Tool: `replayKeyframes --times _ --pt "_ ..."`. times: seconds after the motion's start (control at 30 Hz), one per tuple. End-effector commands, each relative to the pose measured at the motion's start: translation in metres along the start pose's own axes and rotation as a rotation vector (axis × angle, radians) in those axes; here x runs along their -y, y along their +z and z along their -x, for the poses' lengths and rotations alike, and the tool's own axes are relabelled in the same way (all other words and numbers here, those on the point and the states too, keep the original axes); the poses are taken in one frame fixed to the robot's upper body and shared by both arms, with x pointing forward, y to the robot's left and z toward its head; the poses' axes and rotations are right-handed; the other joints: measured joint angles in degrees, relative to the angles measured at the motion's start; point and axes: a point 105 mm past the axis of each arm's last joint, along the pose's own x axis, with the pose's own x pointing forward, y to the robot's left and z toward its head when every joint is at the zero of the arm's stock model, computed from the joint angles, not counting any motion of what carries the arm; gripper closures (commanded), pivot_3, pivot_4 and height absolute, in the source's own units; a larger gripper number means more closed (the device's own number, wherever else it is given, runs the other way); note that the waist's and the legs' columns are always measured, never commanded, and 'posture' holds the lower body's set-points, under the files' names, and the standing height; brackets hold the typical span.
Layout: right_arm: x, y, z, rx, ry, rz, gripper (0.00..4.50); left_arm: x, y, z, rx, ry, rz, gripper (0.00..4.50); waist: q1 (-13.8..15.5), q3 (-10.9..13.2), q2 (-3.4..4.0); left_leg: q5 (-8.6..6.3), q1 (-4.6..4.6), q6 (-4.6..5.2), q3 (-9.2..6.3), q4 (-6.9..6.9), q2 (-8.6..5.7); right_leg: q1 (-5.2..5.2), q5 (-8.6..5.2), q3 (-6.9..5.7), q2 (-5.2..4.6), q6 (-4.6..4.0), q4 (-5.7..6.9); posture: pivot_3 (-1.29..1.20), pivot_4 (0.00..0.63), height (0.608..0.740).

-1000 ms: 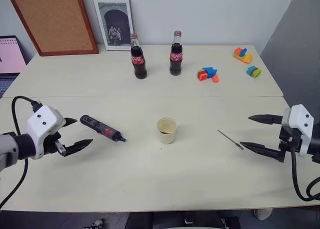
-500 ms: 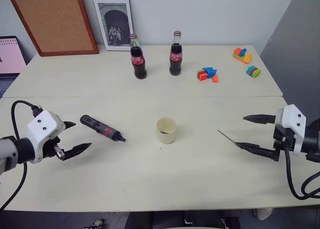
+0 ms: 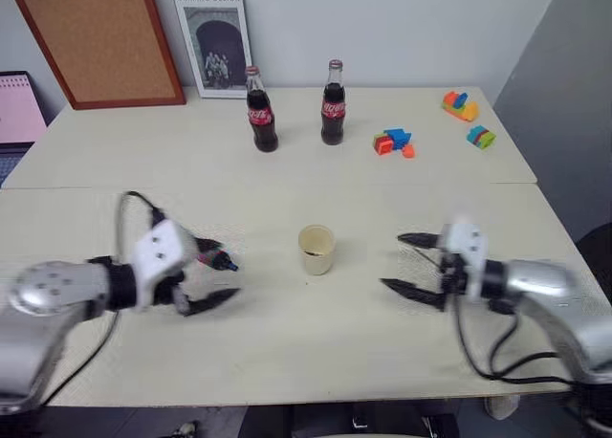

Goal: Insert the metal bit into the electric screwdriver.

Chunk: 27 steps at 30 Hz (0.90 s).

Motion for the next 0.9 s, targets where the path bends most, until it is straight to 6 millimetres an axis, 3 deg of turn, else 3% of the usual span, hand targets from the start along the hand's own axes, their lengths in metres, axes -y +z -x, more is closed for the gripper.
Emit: replayKeyframes --times 0.03,0.23,0.47,0.83,0.9 --pt "0.011 -0.003 -0.015 -0.006 -0.068 0.028 0.0 0.002 0.007 -0.001 0.02 -0.023 -0.05 0.02 0.1 0.0 0.01 0.01 0.0 -0.01 -0.01 0.02 0.0 -0.01 0.0 -0.02 0.01 0.0 0.02 0.0 0.15 0.74" --pt "0.007 -0.003 -0.05 0.036 -0.055 -0.006 0.0 0.008 0.006 -0.001 0.072 -0.065 -0.044 0.02 0.0 0.0 -0.01 0.01 -0.02 -0.01 -0.03 0.06 0.02 -0.01 0.0 -0.01 0.02 -0.01 0.01 0.0 0.15 0.74" --pt "0.005 0.003 -0.079 0.07 -0.024 -0.021 0.0 0.0 -0.006 0.002 0.103 -0.037 -0.058 0.02 0.1 0.0 0.0 0.01 -0.04 0.0 -0.04 0.1 0.01 -0.02 0.0 -0.05 0.02 -0.02 0.02 0.0 0.15 0.74" --pt "0.003 0.011 -0.108 0.111 0.0 -0.018 0.0 -0.001 -0.007 -0.004 0.107 -0.034 -0.099 0.02 0.1 0.0 0.0 0.01 -0.03 0.01 -0.05 0.09 0.02 -0.03 0.0 -0.03 0.01 -0.03 0.03 0.0 0.15 0.74" --pt "0.004 0.012 -0.109 0.117 -0.002 -0.017 0.39 -0.001 -0.006 -0.005 0.116 -0.029 -0.098 0.0 0.1 0.0 0.0 0.01 -0.03 0.01 -0.06 0.09 0.02 -0.03 0.01 -0.03 0.02 -0.03 0.02 0.0 0.15 0.74"
